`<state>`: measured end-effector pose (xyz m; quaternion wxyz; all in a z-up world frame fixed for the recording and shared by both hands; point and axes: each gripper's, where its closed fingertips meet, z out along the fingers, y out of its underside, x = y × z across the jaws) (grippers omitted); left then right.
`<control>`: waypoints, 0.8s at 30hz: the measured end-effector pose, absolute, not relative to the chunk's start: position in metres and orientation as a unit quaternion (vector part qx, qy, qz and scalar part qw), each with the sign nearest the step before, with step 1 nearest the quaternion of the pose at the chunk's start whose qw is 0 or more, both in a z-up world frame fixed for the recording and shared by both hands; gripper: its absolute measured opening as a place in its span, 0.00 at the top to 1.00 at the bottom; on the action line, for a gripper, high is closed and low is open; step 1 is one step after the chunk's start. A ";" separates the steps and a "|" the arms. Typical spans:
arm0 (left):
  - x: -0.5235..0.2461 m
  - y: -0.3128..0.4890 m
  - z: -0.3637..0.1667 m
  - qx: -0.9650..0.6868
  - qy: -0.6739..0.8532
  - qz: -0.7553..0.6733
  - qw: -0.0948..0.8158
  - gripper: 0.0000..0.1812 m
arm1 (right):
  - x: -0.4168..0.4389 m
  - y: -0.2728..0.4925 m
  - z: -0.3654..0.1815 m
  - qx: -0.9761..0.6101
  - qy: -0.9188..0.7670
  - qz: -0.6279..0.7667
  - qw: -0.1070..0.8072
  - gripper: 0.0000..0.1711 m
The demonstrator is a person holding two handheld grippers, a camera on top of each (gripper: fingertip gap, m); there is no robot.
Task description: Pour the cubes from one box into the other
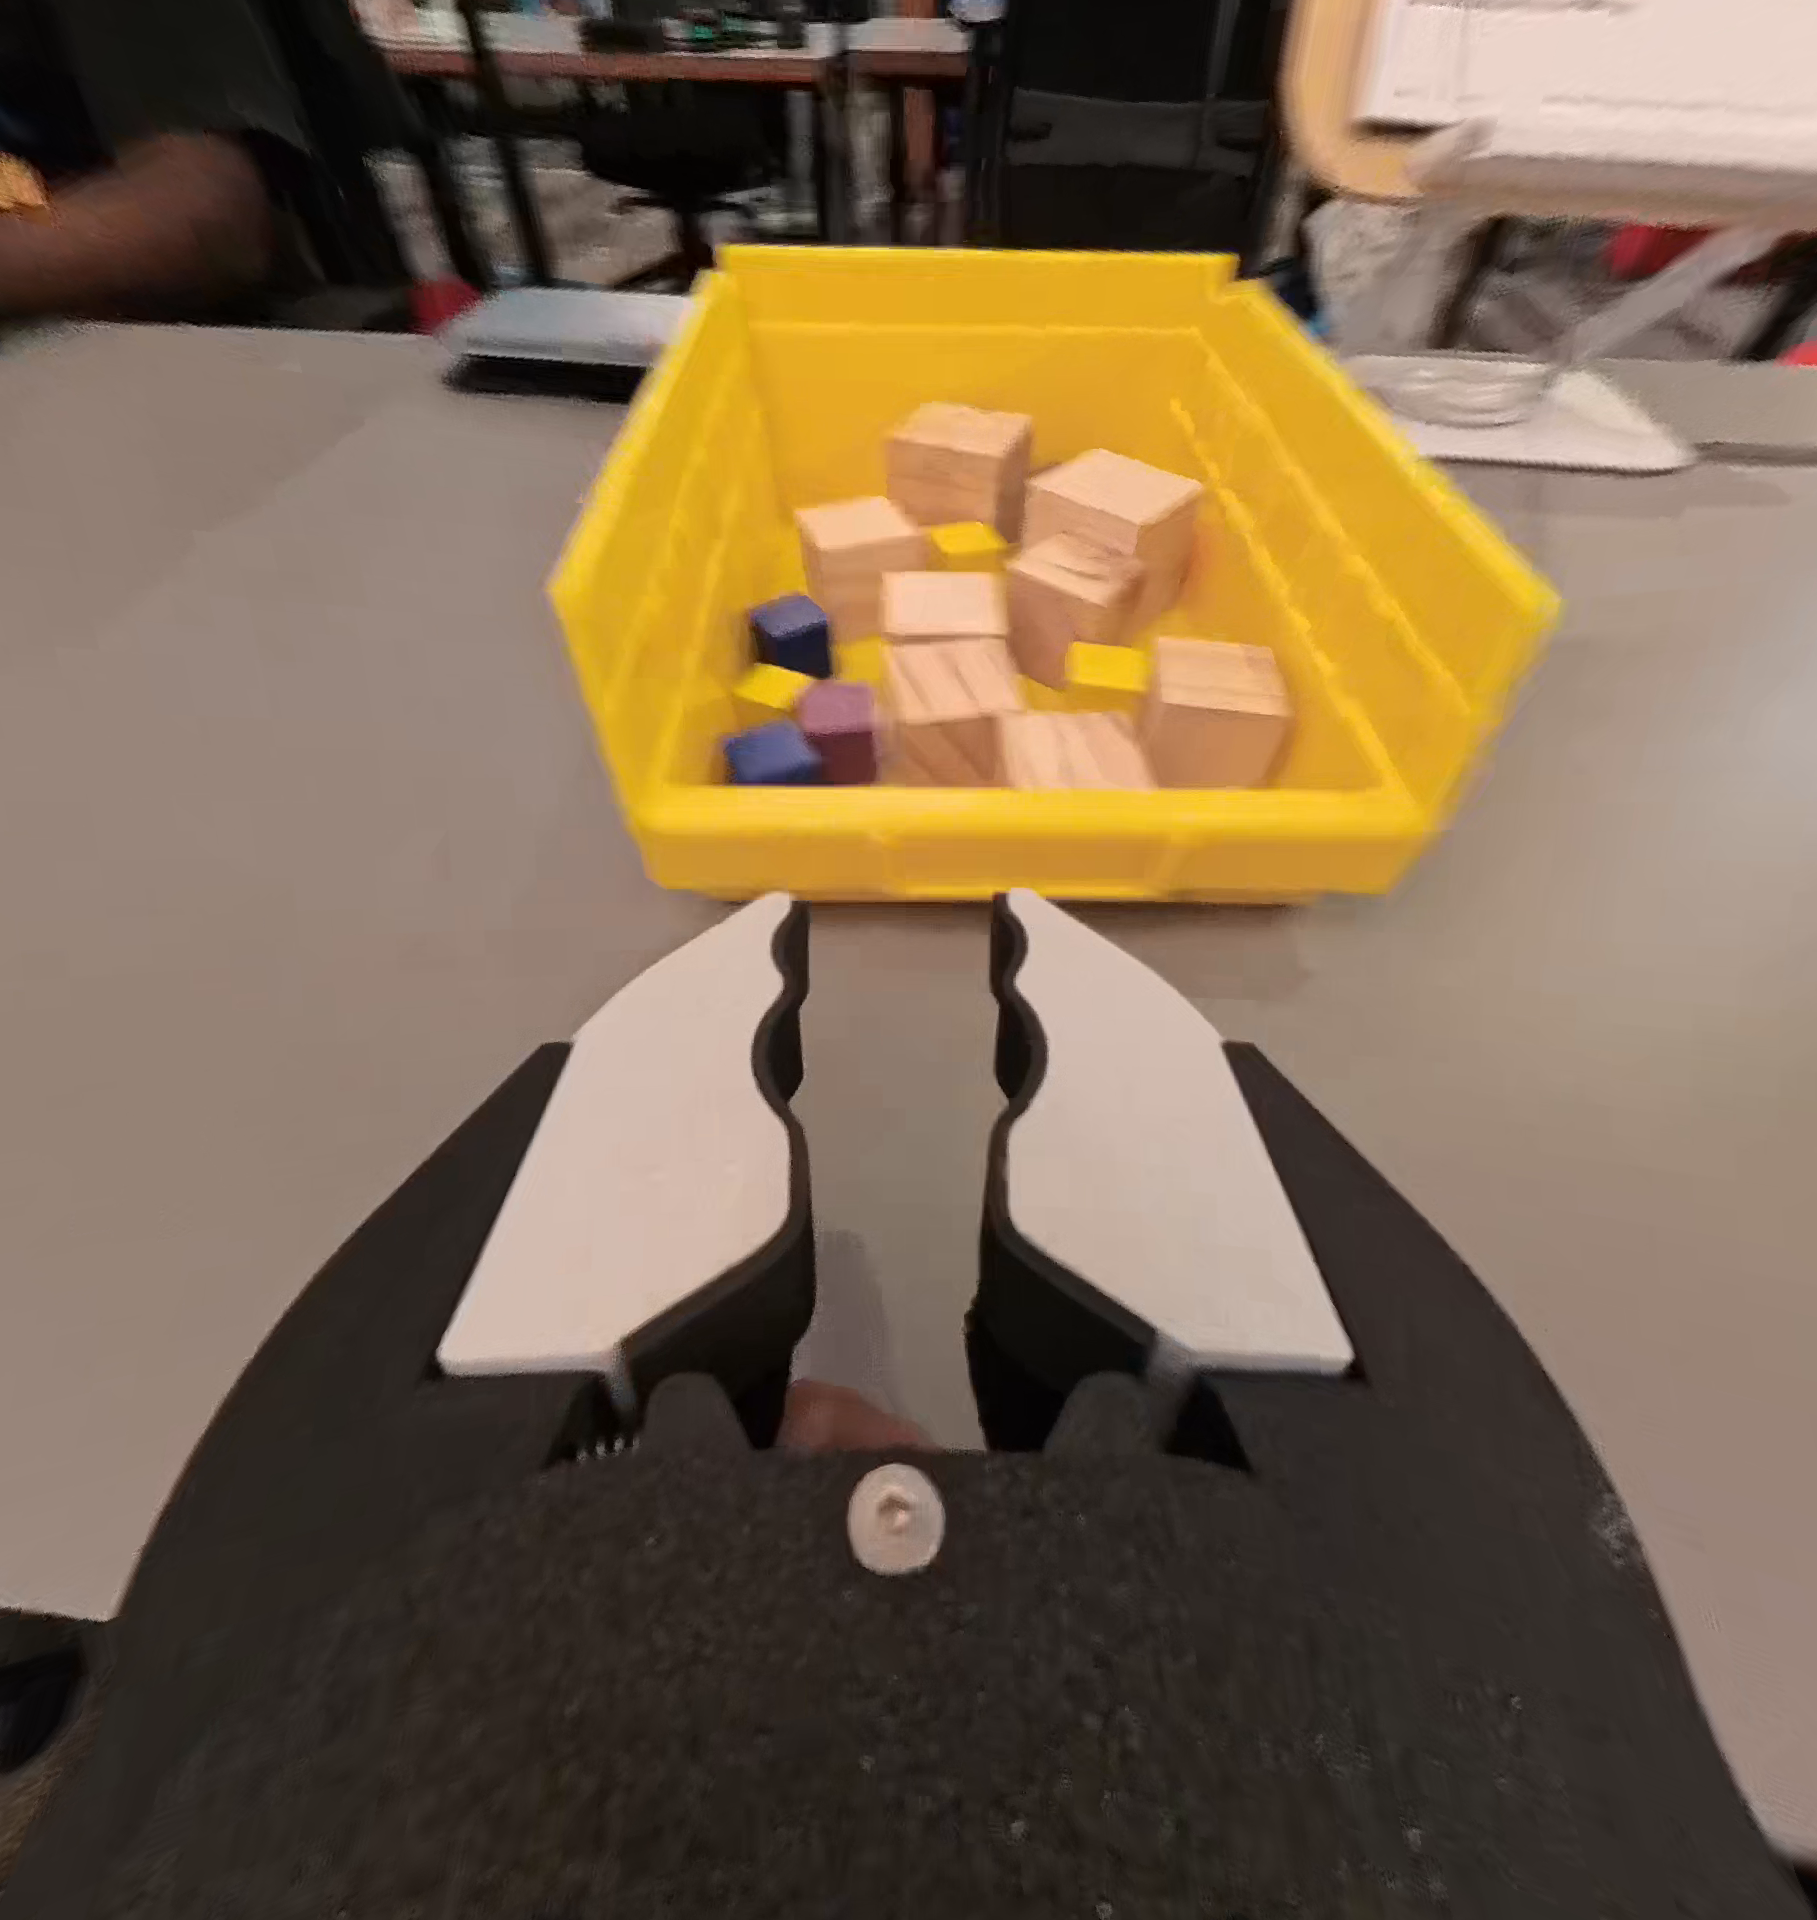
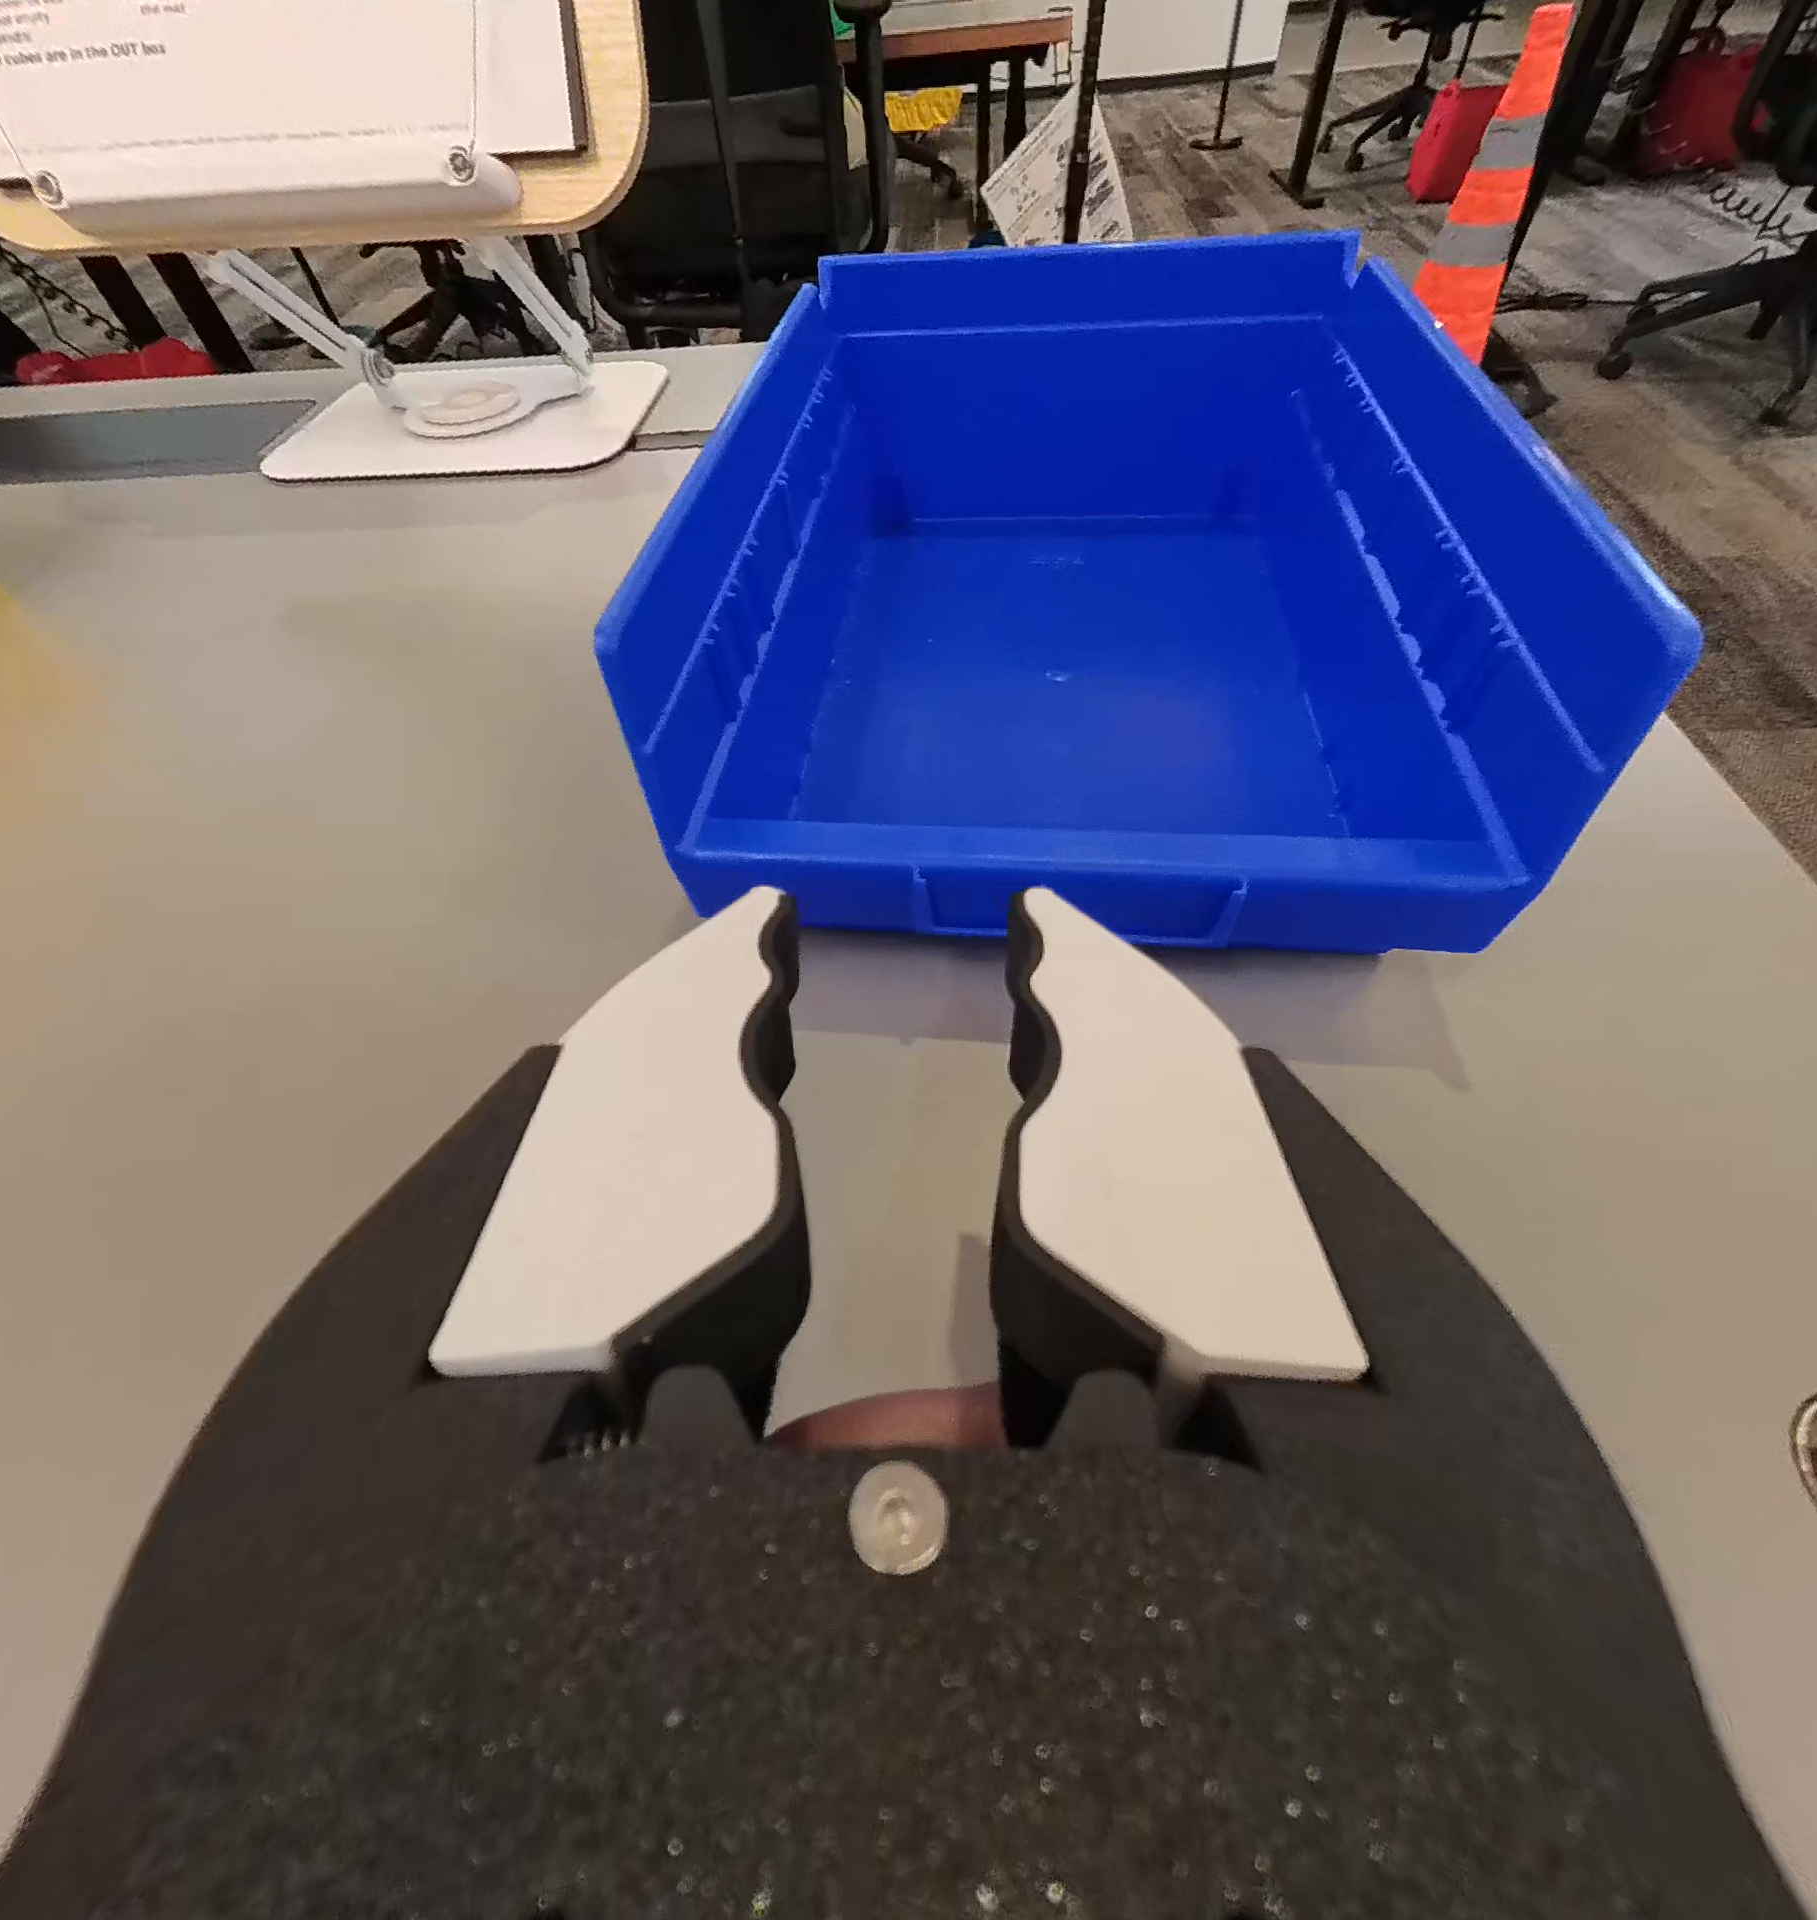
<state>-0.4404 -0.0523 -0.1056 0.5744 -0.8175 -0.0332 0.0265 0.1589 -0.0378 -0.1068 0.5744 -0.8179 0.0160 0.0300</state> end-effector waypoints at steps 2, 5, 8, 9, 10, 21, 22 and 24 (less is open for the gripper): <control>-0.463 -0.037 -0.112 -0.840 -0.032 0.048 0.539 0.79 | 0.153 -0.039 -0.107 -0.819 0.018 0.048 0.572 0.78; -0.494 -0.016 -0.113 -0.846 -0.058 0.056 0.528 0.75 | 0.149 -0.039 -0.104 -0.816 0.008 0.045 0.576 0.78; -0.514 0.010 -0.123 -0.858 -0.080 0.042 0.505 0.72 | 0.147 -0.039 -0.105 -0.816 0.006 0.049 0.576 0.78; -0.519 0.019 -0.126 -0.861 -0.082 0.036 0.501 0.73 | 0.146 -0.038 -0.106 -0.817 0.006 0.052 0.574 0.78; -0.519 0.027 -0.126 -0.860 -0.079 0.024 0.503 0.75 | 0.146 -0.038 -0.107 -0.818 0.006 0.055 0.572 0.78; -0.470 0.042 -0.123 -0.851 0.002 -0.001 0.524 0.98 | 0.078 -0.039 -0.119 -0.826 -0.115 0.045 0.549 0.78; -0.464 0.042 -0.123 -0.851 -0.002 -0.002 0.525 0.97 | 0.063 -0.041 -0.121 -0.829 -0.127 0.065 0.541 0.78; -0.450 0.040 -0.123 -0.852 0.004 -0.003 0.523 0.97 | 0.036 -0.044 -0.121 -0.830 -0.142 0.097 0.531 0.78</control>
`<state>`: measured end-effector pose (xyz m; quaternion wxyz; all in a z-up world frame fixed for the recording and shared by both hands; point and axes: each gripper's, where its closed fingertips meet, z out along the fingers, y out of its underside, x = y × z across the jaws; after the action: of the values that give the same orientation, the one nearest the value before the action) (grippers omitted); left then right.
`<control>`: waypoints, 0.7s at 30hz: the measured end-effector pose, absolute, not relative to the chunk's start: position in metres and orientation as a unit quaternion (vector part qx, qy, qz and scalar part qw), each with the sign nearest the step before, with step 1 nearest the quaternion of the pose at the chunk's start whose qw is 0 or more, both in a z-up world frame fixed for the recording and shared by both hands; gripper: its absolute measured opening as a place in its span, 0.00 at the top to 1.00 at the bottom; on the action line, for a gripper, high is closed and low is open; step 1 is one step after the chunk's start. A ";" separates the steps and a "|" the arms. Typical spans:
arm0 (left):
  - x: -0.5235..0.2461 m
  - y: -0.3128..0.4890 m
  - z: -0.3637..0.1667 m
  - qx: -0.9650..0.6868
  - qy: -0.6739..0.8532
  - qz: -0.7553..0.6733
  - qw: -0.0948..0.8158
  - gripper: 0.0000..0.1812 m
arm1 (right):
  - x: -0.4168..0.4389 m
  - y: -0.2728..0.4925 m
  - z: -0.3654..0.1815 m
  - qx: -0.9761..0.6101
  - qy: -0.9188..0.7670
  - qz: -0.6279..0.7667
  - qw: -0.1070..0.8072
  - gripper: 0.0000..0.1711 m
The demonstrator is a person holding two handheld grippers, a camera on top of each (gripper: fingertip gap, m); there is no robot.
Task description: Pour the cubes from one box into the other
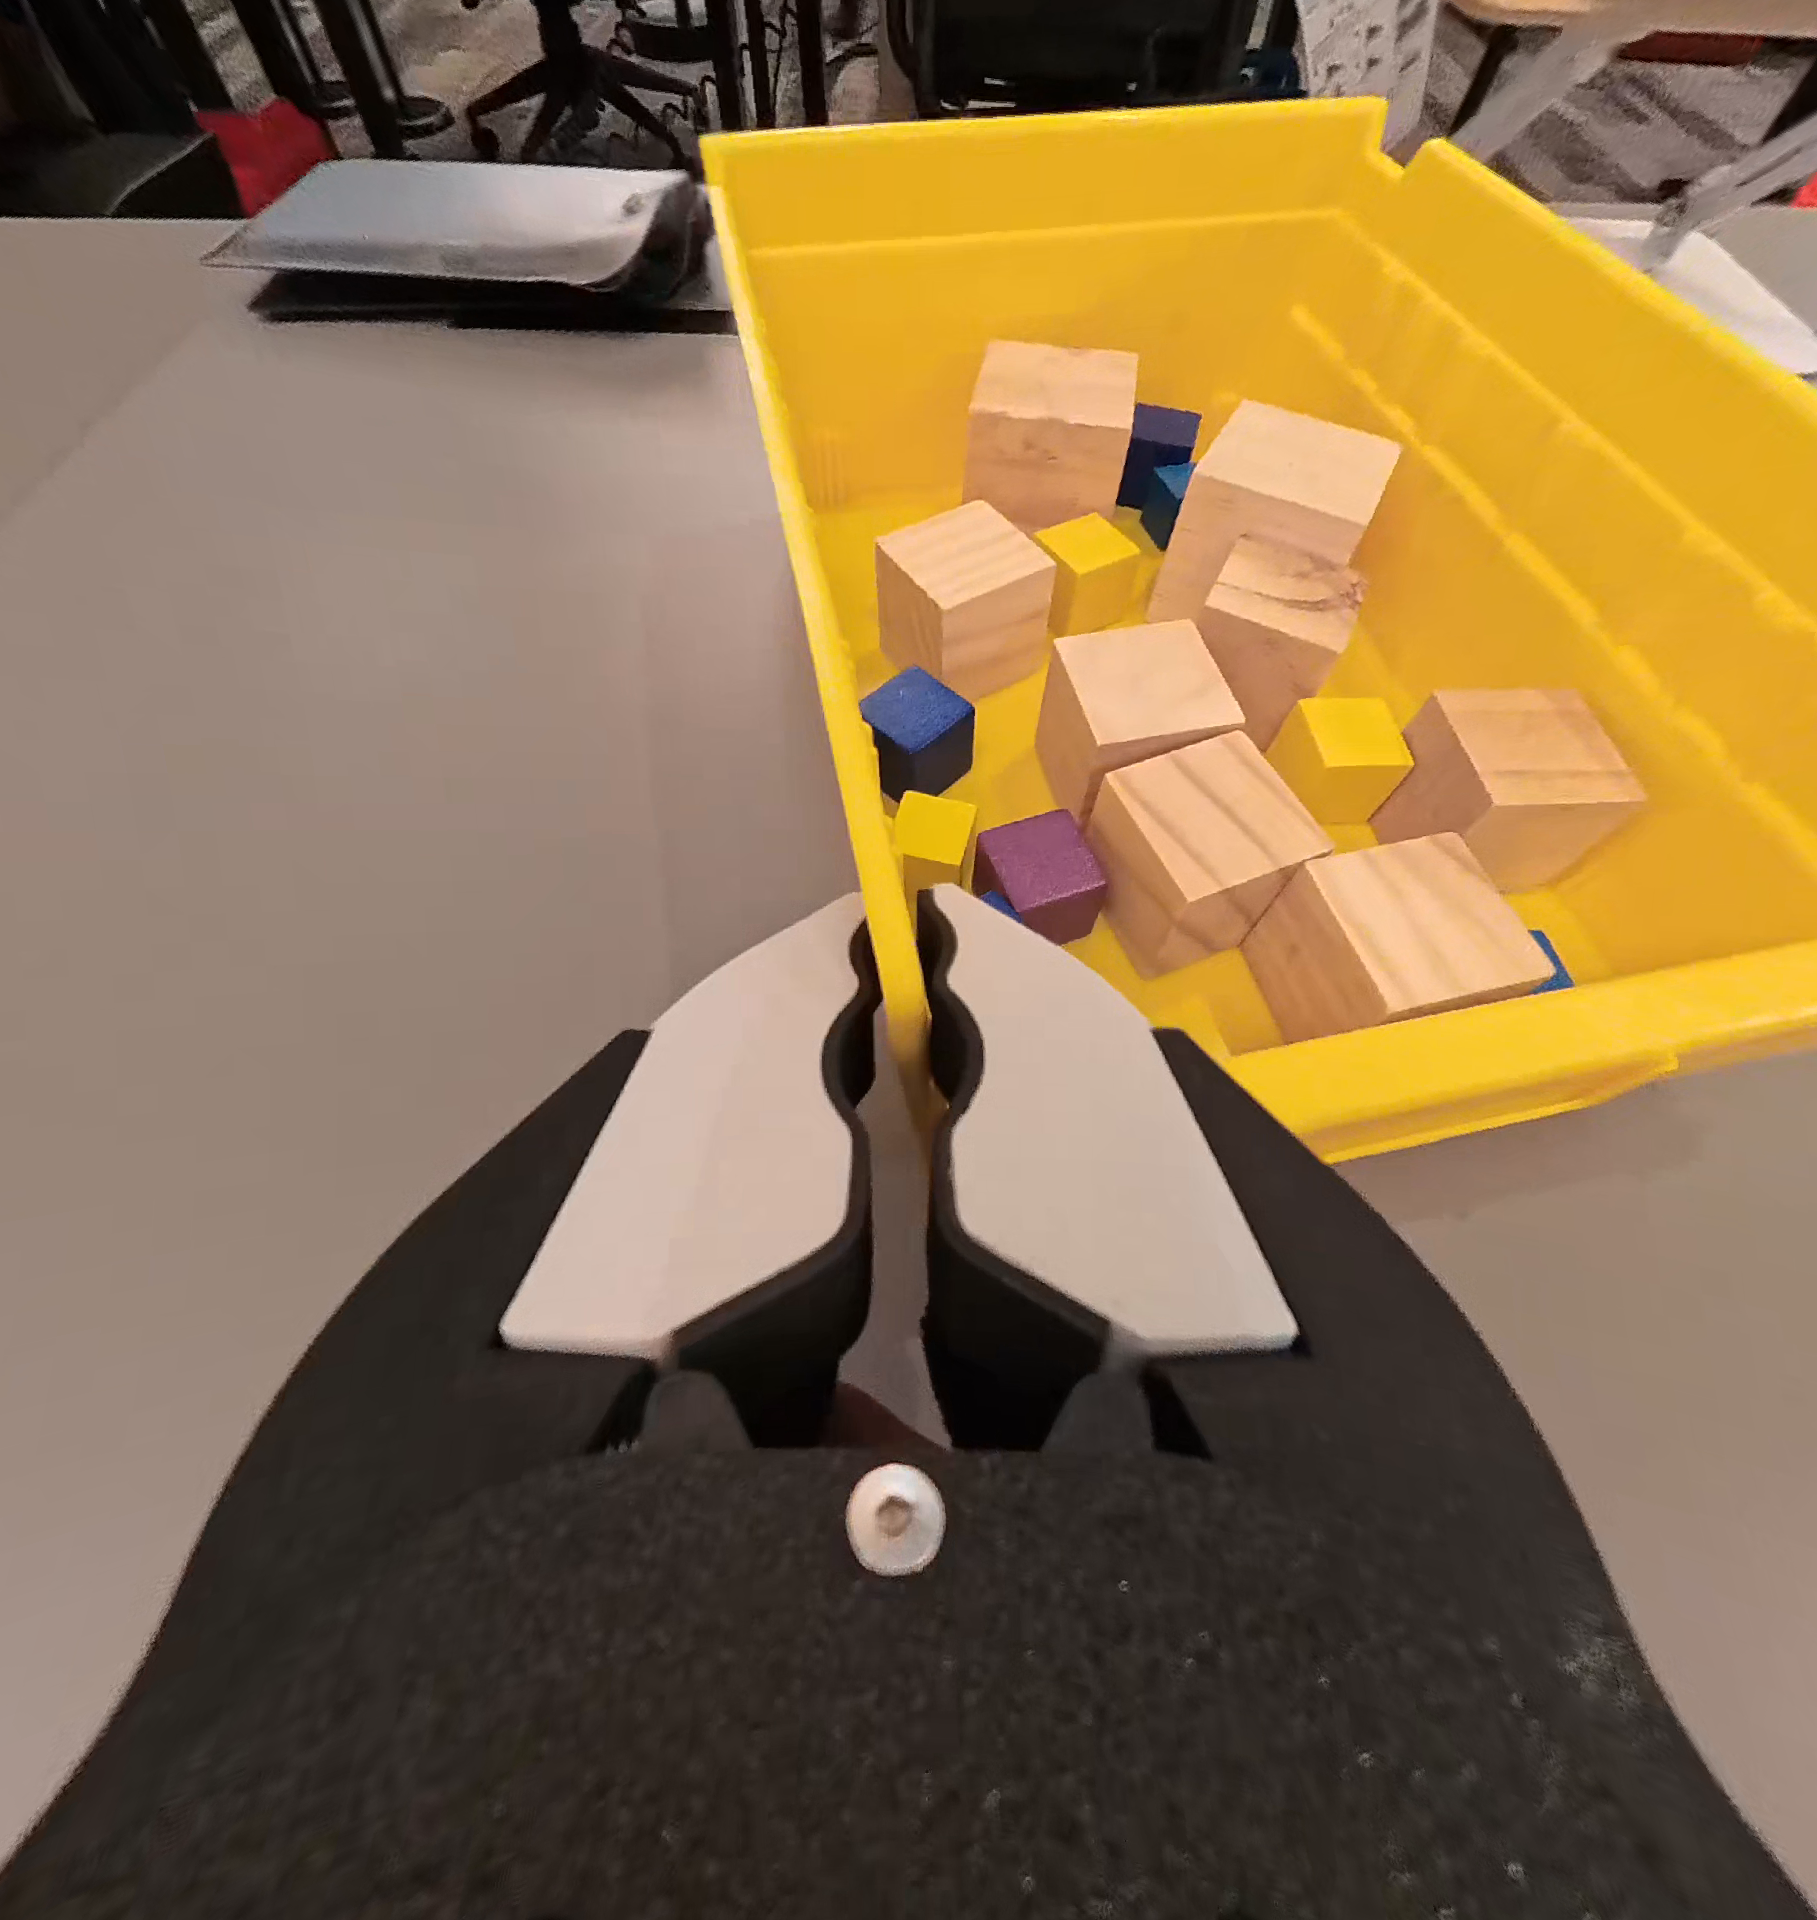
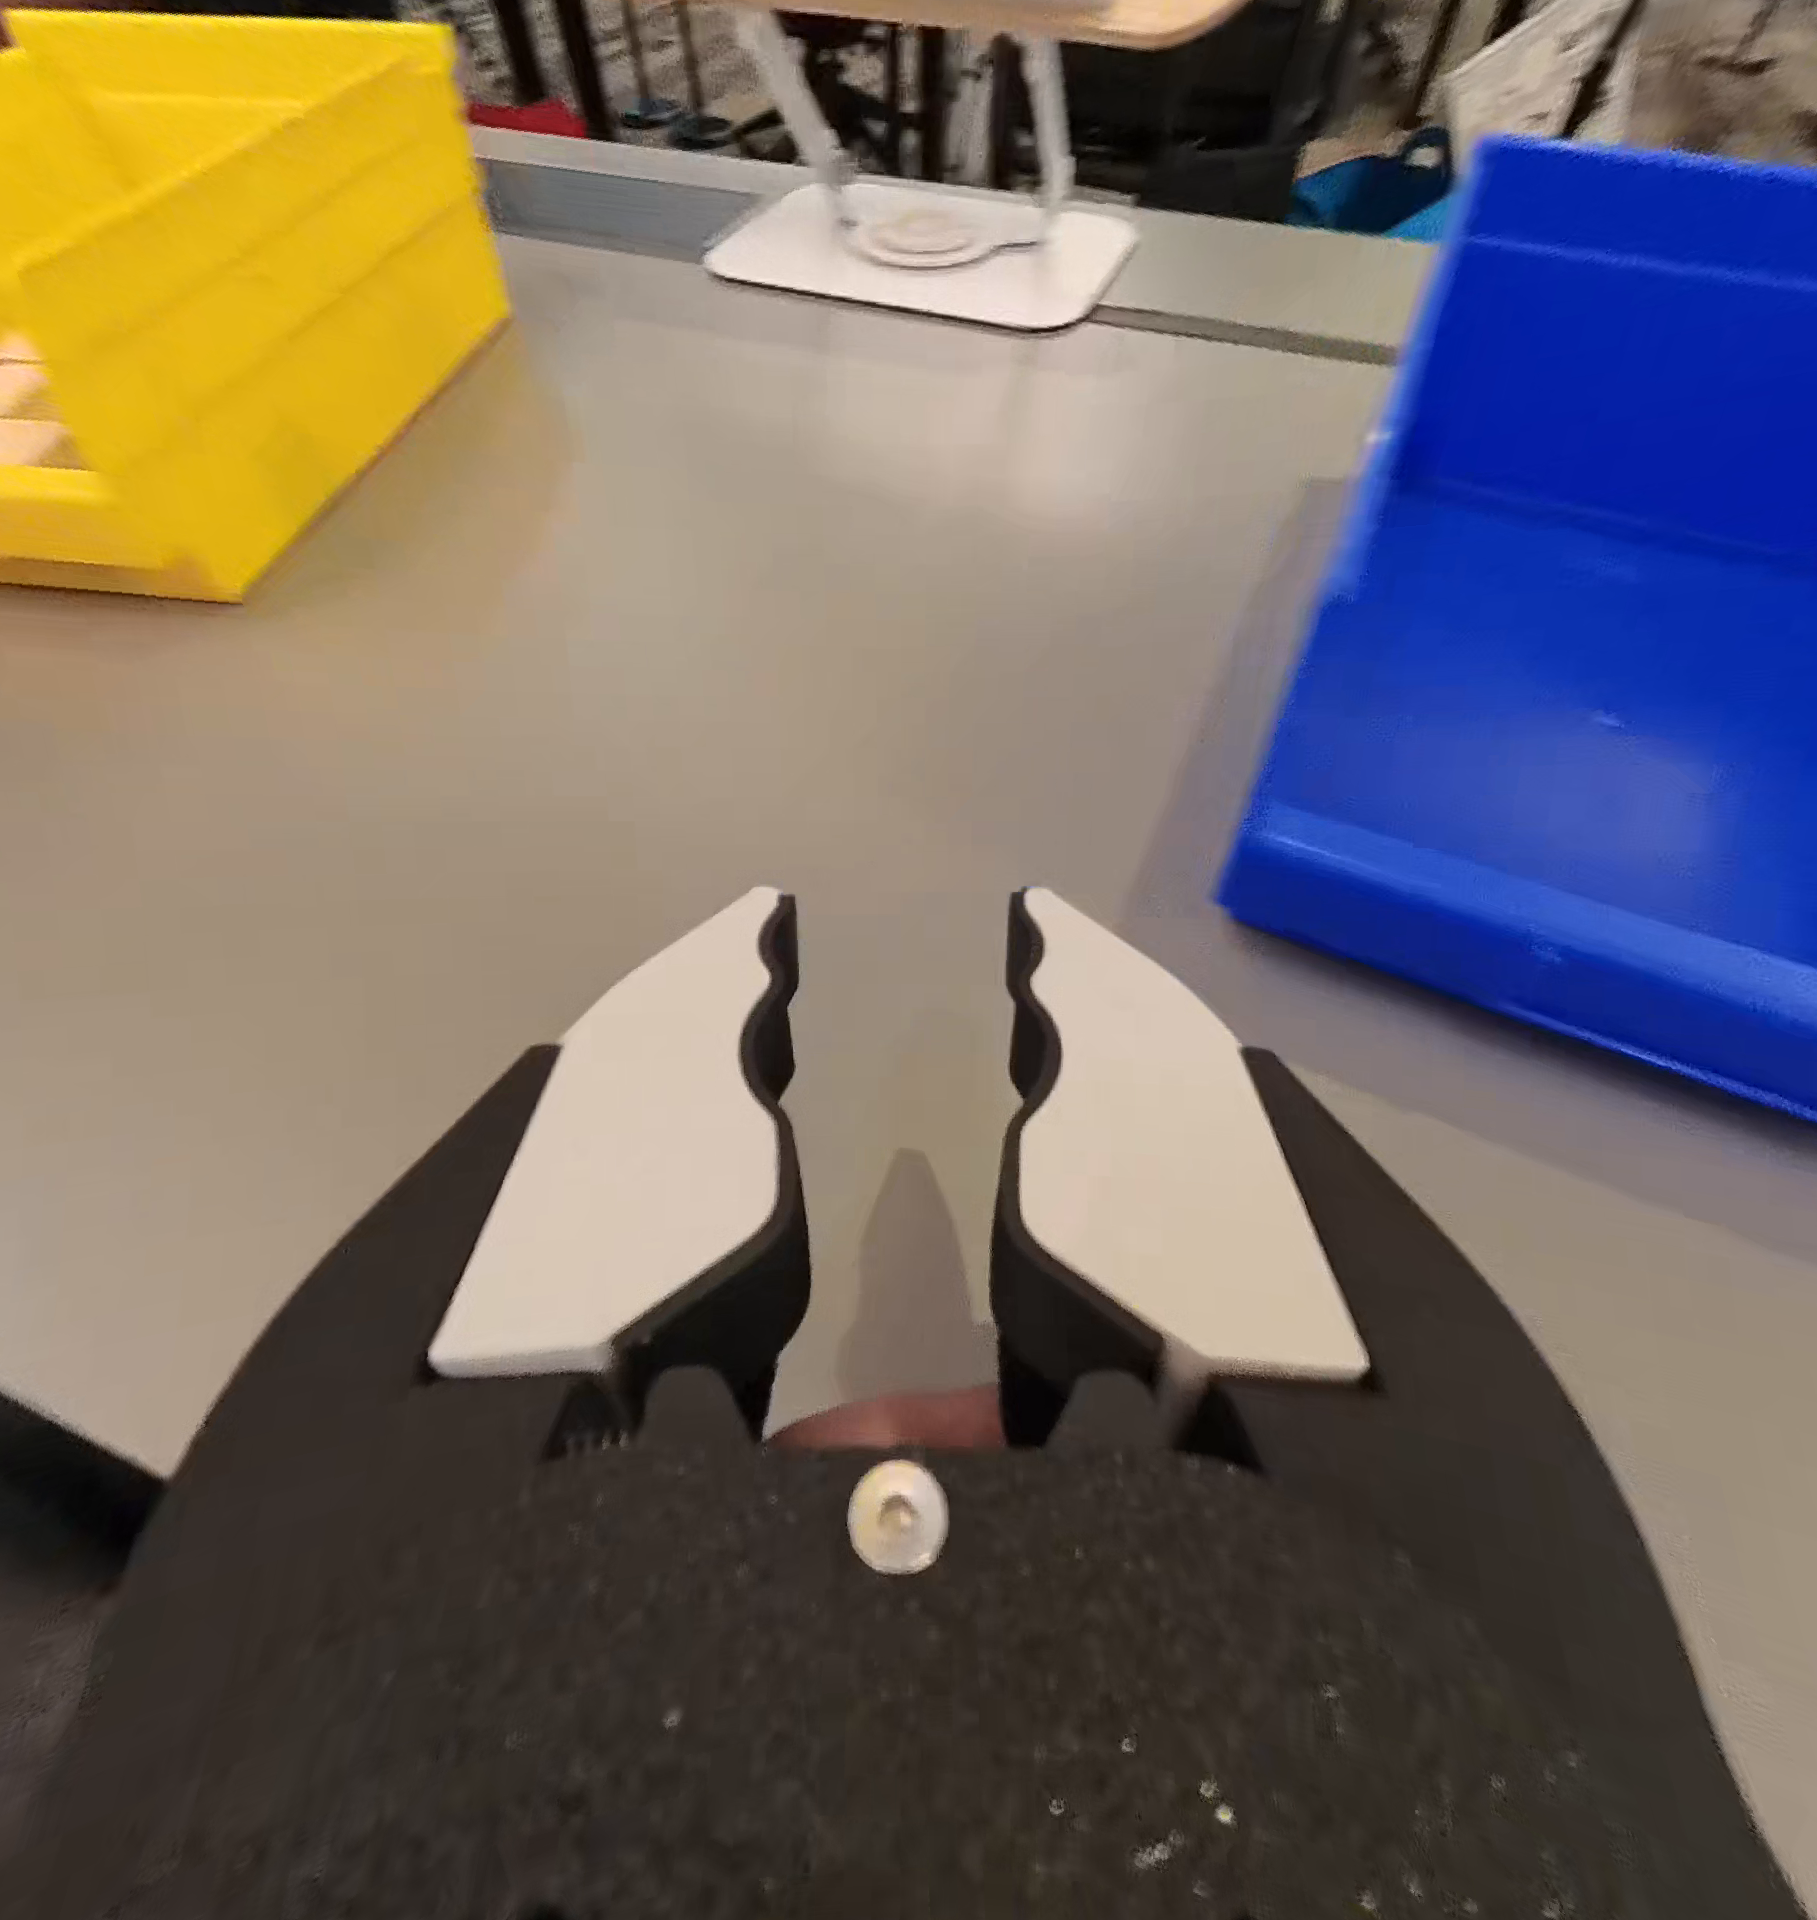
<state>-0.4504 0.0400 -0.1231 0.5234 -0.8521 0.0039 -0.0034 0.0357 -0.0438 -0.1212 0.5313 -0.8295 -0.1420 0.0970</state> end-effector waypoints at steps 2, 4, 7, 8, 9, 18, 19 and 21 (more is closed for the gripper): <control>-0.437 0.039 -0.123 -0.854 0.019 -0.003 0.521 0.97 | 0.009 -0.043 -0.118 -0.828 -0.181 0.109 0.520 0.78; -0.427 0.041 -0.123 -0.853 0.032 -0.014 0.521 0.97 | -0.014 -0.037 -0.111 -0.817 -0.261 0.079 0.508 0.78; -0.417 0.044 -0.123 -0.851 0.043 -0.050 0.520 0.98 | -0.033 -0.018 -0.090 -0.788 -0.369 -0.003 0.493 0.78; -0.414 0.044 -0.123 -0.851 0.050 -0.057 0.520 0.98 | -0.041 -0.010 -0.084 -0.784 -0.386 -0.006 0.486 0.78; -0.411 0.043 -0.123 -0.850 0.051 -0.061 0.520 0.98 | -0.049 -0.002 -0.082 -0.793 -0.393 0.004 0.465 0.78; -0.366 0.033 -0.123 -0.847 0.057 -0.055 0.526 0.98 | -0.149 0.080 -0.084 -0.902 -0.249 0.232 0.267 0.77; -0.364 0.032 -0.123 -0.847 0.056 -0.053 0.527 0.98 | -0.157 0.087 -0.085 -0.910 -0.238 0.235 0.245 0.77; -0.362 0.032 -0.123 -0.846 0.055 -0.052 0.528 0.98 | -0.168 0.098 -0.093 -0.927 -0.227 0.219 0.205 0.77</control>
<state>-0.3617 0.0317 -0.1233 0.5277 -0.8461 0.0551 -0.0515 -0.1678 0.0977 -0.0931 0.2047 -0.9267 -0.2267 0.2188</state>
